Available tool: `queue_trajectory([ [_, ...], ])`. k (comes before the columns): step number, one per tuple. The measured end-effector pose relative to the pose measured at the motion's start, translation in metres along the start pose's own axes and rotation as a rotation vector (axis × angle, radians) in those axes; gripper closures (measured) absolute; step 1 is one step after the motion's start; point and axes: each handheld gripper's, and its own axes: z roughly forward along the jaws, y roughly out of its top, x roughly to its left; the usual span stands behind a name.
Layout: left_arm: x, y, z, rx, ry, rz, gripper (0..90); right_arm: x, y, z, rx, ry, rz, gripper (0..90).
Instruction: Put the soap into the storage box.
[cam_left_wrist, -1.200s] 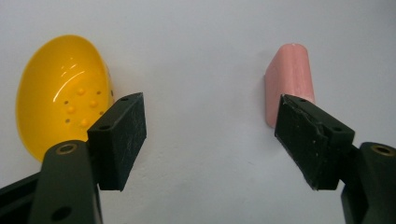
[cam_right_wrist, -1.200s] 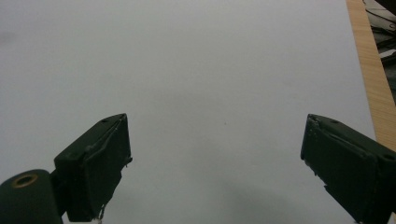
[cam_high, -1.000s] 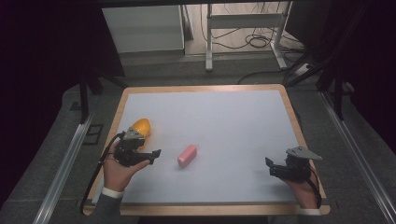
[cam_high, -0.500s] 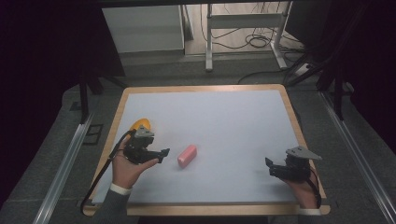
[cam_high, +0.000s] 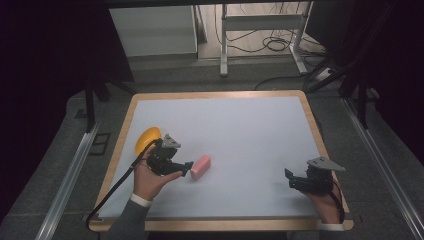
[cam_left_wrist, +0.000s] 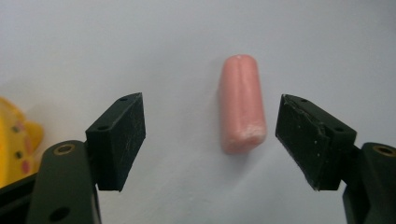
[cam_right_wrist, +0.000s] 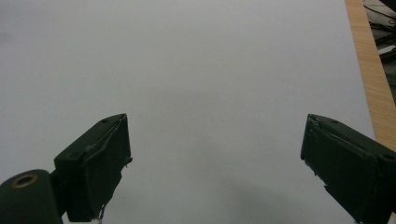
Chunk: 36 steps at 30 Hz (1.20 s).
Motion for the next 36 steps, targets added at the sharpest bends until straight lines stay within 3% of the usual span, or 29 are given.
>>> queue_trajectory([
  [14, -0.018, 0.013, 0.022, 0.046, -0.029, 0.045, 24.2, 0.0, -0.001, 0.001, 0.006, 0.002, -0.006, 8.1],
  [25, -0.02, 0.013, 0.039, 0.095, -0.04, 0.045, 24.4, 0.001, -0.001, 0.002, 0.012, 0.002, -0.011, 8.1],
  [36, -0.018, 0.014, 0.061, 0.158, -0.05, 0.006, 29.5, 0.002, -0.003, 0.005, 0.021, -0.004, -0.016, 8.1],
])
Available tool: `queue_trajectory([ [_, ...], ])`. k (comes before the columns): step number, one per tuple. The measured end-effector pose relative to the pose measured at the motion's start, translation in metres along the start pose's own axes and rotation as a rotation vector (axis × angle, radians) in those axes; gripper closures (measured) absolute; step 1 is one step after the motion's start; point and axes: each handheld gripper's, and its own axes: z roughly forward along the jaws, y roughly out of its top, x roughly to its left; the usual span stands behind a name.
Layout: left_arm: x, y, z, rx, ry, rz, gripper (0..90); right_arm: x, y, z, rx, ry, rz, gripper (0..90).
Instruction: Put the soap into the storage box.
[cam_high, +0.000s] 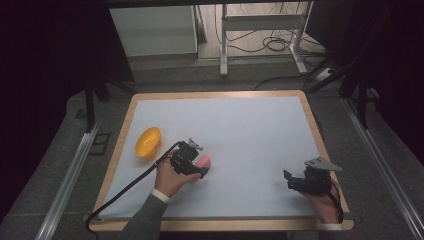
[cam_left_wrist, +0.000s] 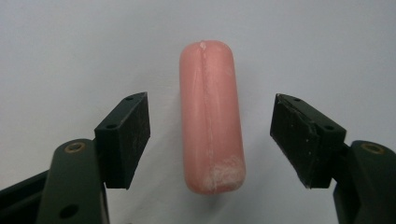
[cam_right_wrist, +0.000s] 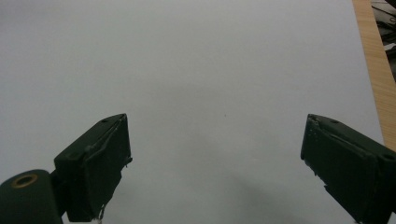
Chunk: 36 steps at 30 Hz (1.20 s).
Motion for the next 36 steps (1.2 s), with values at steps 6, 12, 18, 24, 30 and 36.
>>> queue_trajectory([
  [6, 0.001, 0.001, 0.009, 0.019, -0.009, -0.022, 31.1, 0.0, 0.0, 0.0, 0.002, 0.0, 0.003, 8.1],
  [12, 0.0, 0.001, 0.016, 0.021, -0.001, -0.017, 40.6, 0.0, 0.0, 0.0, 0.004, -0.003, 0.0, 8.1],
  [18, -0.002, -0.001, 0.023, 0.027, 0.003, -0.022, 52.5, -0.001, -0.001, 0.0, 0.004, -0.004, 0.004, 8.1],
  [24, -0.001, -0.001, 0.024, 0.03, 0.015, -0.034, 59.8, -0.001, 0.0, 0.0, 0.004, -0.005, 0.003, 8.1],
  [30, -0.001, 0.0, 0.018, 0.019, -0.002, -0.031, 59.9, -0.002, -0.001, 0.0, 0.002, -0.01, 0.005, 8.1],
  [36, 0.001, 0.001, 0.006, -0.019, -0.003, -0.031, 59.9, -0.002, 0.0, -0.001, 0.0, -0.011, 0.005, 8.1],
])
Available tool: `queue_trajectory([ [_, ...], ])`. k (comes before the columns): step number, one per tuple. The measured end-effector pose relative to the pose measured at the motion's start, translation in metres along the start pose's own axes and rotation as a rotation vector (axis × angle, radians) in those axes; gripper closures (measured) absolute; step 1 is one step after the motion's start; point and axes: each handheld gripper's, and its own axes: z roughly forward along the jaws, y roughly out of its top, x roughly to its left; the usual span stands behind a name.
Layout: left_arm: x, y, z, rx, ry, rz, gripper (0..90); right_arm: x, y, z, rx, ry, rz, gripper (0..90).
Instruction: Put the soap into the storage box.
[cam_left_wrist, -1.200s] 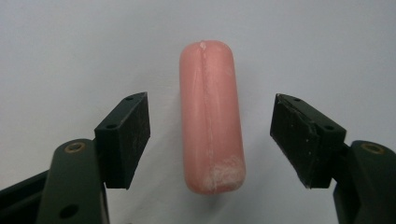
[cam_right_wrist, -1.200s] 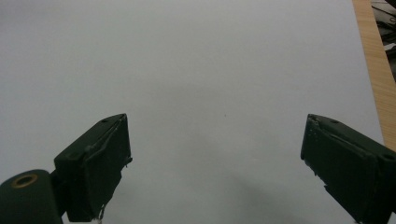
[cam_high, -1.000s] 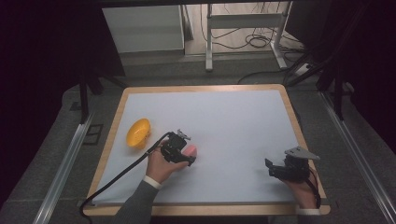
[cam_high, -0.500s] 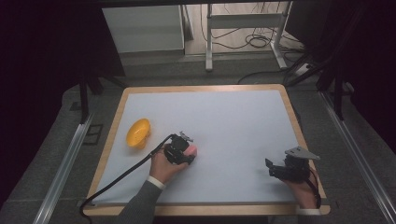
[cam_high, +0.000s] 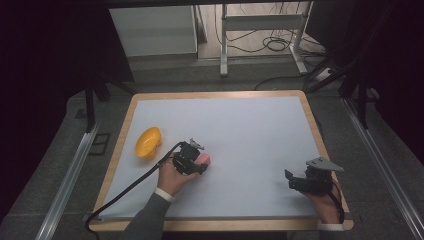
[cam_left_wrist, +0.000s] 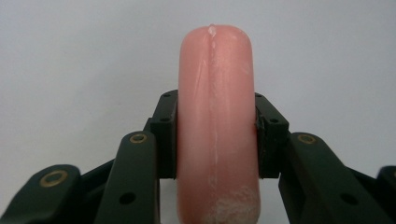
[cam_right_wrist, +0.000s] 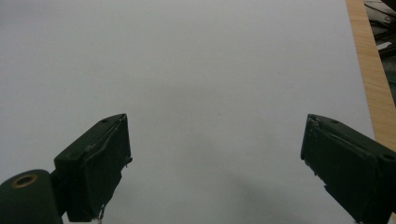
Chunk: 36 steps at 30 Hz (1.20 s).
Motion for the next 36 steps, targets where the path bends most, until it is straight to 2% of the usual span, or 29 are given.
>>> queue_trajectory([
  [18, 0.01, 0.003, -0.033, -0.075, 0.002, 0.006, 60.0, -0.001, 0.0, -0.001, -0.003, -0.003, 0.002, 8.1],
  [28, 0.021, 0.004, -0.051, -0.111, 0.041, -0.009, 60.0, 0.0, 0.0, -0.001, -0.001, -0.008, 0.002, 8.1],
  [36, 0.028, 0.004, -0.061, -0.128, 0.056, -0.014, 60.0, -0.001, 0.0, -0.001, -0.001, -0.007, 0.002, 8.1],
])
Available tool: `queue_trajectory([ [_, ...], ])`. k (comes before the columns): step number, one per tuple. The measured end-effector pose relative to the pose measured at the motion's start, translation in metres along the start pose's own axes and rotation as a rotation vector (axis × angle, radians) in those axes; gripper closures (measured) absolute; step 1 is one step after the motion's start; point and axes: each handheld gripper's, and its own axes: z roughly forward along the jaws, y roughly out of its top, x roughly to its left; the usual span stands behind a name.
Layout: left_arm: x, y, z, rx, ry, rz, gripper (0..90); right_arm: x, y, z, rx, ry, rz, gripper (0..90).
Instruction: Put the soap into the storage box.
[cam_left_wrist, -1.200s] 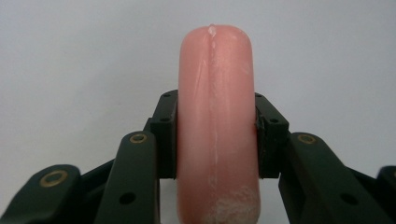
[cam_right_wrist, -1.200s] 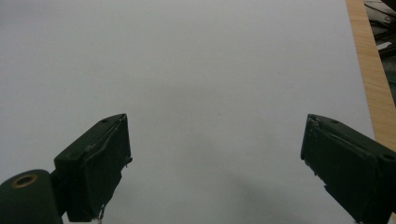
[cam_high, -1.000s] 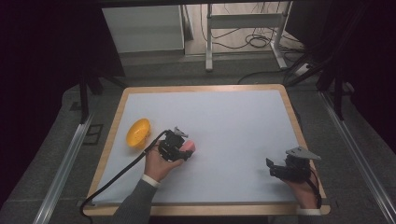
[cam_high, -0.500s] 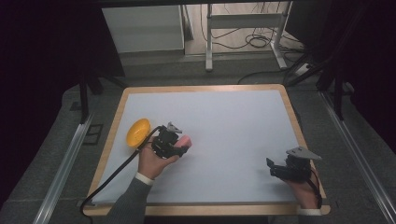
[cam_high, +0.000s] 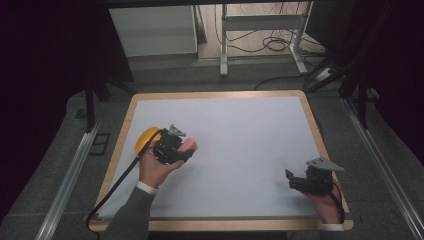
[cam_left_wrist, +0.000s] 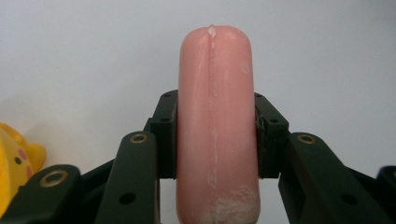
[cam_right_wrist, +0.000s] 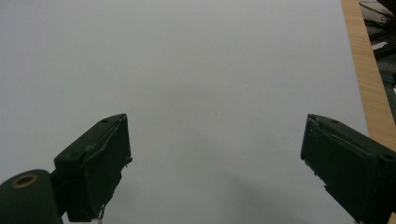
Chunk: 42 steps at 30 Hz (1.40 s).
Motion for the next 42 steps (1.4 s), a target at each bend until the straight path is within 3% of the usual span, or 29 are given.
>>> queue_trajectory([
  [26, 0.019, 0.002, -0.023, -0.043, 0.045, -0.016, 60.1, 0.0, 0.0, -0.001, -0.003, -0.004, -0.003, 8.1],
  [42, 0.035, -0.002, -0.036, -0.061, 0.073, -0.052, 60.1, -0.001, 0.0, -0.001, -0.003, -0.005, -0.003, 8.1],
])
